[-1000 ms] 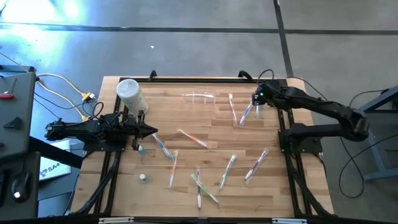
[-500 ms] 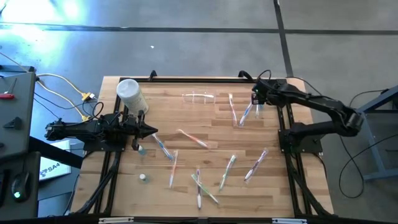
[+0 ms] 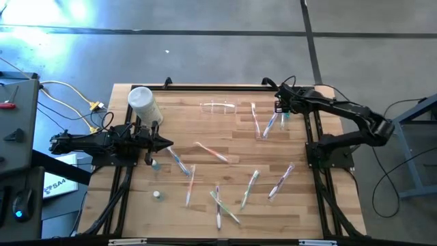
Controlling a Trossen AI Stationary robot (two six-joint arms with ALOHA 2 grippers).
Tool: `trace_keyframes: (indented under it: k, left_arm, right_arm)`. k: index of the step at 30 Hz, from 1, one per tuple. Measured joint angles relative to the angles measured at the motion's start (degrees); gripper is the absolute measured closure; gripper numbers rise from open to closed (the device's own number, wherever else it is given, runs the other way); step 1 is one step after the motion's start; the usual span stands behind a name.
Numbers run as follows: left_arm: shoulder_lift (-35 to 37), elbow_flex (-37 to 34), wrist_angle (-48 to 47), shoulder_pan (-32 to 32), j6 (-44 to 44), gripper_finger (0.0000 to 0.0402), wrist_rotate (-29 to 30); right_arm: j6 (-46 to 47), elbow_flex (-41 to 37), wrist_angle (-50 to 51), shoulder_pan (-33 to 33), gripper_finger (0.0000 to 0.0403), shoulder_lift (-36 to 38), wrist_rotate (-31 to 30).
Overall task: Pick & Place toothbrushing station
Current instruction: Put the top right mouthwash into the transparent organizer
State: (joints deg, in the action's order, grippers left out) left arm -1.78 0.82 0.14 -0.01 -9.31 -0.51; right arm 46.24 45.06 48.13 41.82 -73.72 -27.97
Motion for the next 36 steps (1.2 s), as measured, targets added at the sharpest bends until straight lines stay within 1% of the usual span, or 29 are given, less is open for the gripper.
trace_keyframes:
  k: [9,14,18,23,25,33,36]
  left_arm:
    - [0.0,0.0,0.0,0.0,0.0,0.0394,0.0]
    - [0.0,0.0,0.0,0.0,0.0,0.0394,0.0]
    - [0.0,0.0,0.0,0.0,0.0,0.0394,0.1]
    - [0.0,0.0,0.0,0.0,0.0,0.0394,0.2]
    - [0.0,0.0,0.0,0.0,0.0,0.0394,0.2]
    - [0.0,0.0,0.0,0.0,0.0,0.0394,0.2]
    - [0.0,0.0,0.0,0.0,0.0,0.0394,0.2]
  right_arm:
    - [0.0,0.0,-2.3,0.0,0.0195,-5.4,0.0]
    - [0.0,0.0,-3.2,0.7,0.0199,-6.9,-0.1]
    - [0.0,0.0,-3.0,1.6,0.0228,-7.4,0.6]
    - [-0.6,0.0,-3.0,2.1,0.0293,-7.4,1.1]
    - [-1.1,0.0,-3.0,2.1,0.0313,-7.4,1.1]
    - [-1.8,0.0,-2.9,2.1,0.0314,-7.4,1.1]
    - [-5.9,0.0,-2.3,2.1,0.0311,-7.4,1.1]
